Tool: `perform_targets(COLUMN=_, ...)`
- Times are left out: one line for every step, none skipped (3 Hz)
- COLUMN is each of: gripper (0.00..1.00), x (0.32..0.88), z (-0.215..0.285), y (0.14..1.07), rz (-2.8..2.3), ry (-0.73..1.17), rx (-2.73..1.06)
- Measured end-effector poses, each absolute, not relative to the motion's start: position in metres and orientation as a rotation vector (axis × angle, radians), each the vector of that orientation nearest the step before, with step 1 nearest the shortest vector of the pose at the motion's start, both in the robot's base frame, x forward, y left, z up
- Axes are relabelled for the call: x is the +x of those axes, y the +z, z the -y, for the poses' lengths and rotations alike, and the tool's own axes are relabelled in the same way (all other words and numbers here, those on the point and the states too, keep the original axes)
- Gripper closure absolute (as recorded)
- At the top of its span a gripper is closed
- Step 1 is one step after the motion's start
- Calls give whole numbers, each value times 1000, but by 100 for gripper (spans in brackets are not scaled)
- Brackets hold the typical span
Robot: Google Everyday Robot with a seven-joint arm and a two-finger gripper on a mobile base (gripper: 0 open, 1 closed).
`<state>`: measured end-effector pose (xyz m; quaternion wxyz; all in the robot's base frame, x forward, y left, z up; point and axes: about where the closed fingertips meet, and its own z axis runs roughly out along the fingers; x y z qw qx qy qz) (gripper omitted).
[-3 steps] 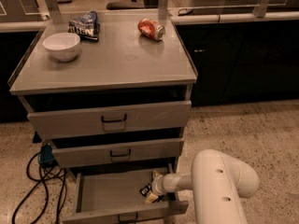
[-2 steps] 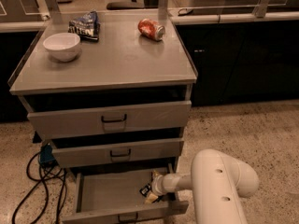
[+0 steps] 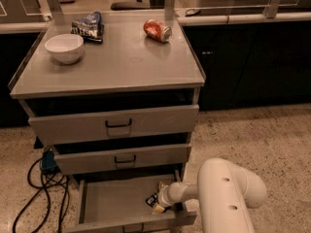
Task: Pick rxbar blueberry from bottom drawer and place on counter
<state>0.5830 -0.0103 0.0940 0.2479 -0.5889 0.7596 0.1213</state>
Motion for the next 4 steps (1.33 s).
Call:
perform_targets(gripper=19, x=583, z=10, y=94, rz=-2071, ry=331, rx=-1605)
perform_targets(gripper=42, x=583, z=10, y=94, rz=-2071, ry=331, rx=-1605)
perform_targets(gripper=66, x=583, z=10, y=94, rz=-2071, ry=331, rx=-1605)
perform_targets(gripper=89, x=583, z=10, y=99, rz=-2070, ry=331, rx=-1605)
